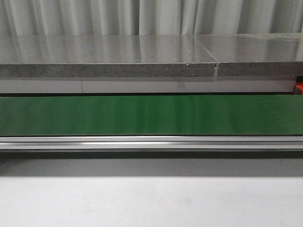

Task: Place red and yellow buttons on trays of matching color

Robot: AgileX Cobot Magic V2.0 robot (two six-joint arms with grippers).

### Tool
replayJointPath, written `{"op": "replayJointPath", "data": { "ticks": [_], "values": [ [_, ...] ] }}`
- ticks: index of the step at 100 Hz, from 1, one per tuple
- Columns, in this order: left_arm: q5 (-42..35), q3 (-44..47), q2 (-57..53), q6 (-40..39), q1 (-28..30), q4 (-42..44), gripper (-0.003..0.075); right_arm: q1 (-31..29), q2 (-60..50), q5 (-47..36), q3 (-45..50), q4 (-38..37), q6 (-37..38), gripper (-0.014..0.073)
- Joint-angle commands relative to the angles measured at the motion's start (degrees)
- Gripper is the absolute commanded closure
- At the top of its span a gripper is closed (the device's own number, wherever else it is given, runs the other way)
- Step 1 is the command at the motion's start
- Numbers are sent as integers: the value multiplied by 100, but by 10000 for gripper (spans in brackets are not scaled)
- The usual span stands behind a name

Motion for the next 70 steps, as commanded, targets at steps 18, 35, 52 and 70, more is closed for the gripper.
{"op": "replayJointPath", "data": {
  "ticks": [18,35,52,70],
  "values": [
    [-446,-159,54,-16,-38,-75,739,8,-11,-368,-130,29,-54,662],
    [-446,-159,54,-16,-38,-75,739,8,-11,-368,-130,29,-54,662],
    [-446,-159,54,-16,-38,-84,739,8,-11,-368,-130,29,-54,662],
    [-675,-159,54,-16,-38,-148,739,8,-11,-368,-130,29,-54,662]
  ]
}}
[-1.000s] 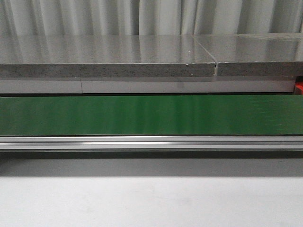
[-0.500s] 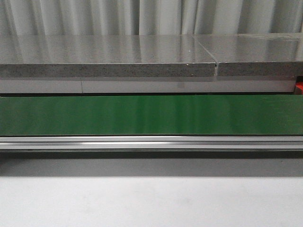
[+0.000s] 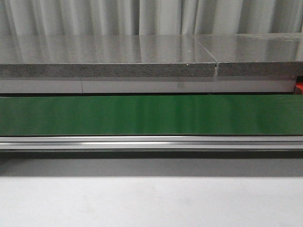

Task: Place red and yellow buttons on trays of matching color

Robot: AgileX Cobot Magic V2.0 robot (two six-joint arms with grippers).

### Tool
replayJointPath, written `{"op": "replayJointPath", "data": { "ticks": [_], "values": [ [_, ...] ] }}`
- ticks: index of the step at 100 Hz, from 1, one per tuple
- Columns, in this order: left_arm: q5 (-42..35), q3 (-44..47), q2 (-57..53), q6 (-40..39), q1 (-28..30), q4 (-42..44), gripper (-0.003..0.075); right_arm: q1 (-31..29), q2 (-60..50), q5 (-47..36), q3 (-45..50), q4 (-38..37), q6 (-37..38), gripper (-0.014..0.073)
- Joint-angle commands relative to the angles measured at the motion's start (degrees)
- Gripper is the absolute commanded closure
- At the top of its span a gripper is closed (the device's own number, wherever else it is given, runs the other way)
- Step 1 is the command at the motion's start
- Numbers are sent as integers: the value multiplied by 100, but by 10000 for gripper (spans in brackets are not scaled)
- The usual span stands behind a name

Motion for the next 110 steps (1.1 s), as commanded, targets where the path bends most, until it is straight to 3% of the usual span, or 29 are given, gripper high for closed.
{"op": "replayJointPath", "data": {
  "ticks": [1,46,100,110],
  "values": [
    [-642,-159,54,-16,-38,-156,739,8,-11,-368,-130,29,-54,662],
    [-1174,-260,227,-308,-38,-132,740,8,-11,-368,-130,29,-54,662],
    [-847,-2275,3532,-953,-27,42,737,8,-11,-368,-130,29,-54,662],
    [-847,-2484,3927,-953,-27,274,683,8,-11,-368,-130,29,-54,662]
  ]
}}
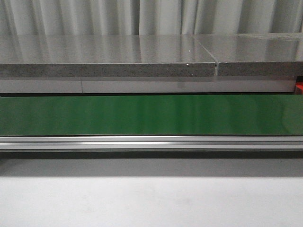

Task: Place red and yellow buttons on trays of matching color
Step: 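Move the left gripper over another red push button in the cluster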

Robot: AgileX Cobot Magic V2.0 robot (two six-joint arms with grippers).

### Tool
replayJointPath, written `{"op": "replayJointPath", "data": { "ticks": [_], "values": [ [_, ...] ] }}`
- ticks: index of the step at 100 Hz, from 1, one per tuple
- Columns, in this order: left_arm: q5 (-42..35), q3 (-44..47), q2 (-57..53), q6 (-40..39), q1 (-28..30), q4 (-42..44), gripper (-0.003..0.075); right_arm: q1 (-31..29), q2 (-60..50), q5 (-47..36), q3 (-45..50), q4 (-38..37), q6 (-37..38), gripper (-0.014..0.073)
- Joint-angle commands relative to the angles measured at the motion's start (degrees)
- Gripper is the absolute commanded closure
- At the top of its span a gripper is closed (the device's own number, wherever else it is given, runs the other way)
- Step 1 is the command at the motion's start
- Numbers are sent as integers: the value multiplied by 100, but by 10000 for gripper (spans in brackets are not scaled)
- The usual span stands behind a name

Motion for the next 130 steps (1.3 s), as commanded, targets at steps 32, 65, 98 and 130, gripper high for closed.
{"op": "replayJointPath", "data": {
  "ticks": [32,65,98,130],
  "values": [
    [-606,-482,1012,-78,-27,108,106,8,-11,-368,-130,39,-54,662],
    [24,-1007,1833,-834,1039,58,48,8,-11,-368,-130,39,-54,662],
    [575,-1734,3370,-767,1803,80,48,8,-11,-368,-130,39,-54,662],
    [591,-2259,4441,-767,1803,361,48,8,-11,-368,-130,39,-54,662]
  ]
}}
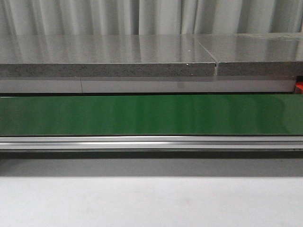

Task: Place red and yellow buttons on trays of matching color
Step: 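Move the left gripper over another red push button in the cluster, then grasp the red button with the left gripper and set it on the belt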

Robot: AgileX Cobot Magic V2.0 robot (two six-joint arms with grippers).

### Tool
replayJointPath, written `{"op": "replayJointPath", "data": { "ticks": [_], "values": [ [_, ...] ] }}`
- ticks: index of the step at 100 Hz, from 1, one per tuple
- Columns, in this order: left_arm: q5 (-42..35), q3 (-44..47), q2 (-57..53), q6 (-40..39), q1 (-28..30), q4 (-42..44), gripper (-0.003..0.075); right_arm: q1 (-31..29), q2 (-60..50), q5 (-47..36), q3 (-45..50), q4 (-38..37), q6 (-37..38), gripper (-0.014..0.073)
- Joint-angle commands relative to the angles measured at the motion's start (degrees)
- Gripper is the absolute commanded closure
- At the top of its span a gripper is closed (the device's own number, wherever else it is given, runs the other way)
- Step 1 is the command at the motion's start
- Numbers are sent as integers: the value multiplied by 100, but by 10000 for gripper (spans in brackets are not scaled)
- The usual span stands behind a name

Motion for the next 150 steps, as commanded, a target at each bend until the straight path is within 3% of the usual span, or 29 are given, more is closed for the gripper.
{"op": "replayJointPath", "data": {
  "ticks": [1,88,105,132,142,150],
  "values": [
    [-243,-301,21,4,2,-8,48,8,-11,-368,-130,39,-54,662],
    [-701,-681,1232,-7,2,142,69,8,-11,-368,-130,39,-54,662],
    [-738,-681,1294,-7,2,142,227,8,-11,-368,-130,39,-54,662],
    [-675,-859,1148,-7,-9,93,641,8,-11,-368,-130,39,-54,662],
    [-675,-873,894,-7,-9,93,731,8,-11,-368,-130,39,-54,662],
    [-661,-873,637,-7,-9,79,739,8,-11,-368,-130,39,-54,662]
  ]
}}
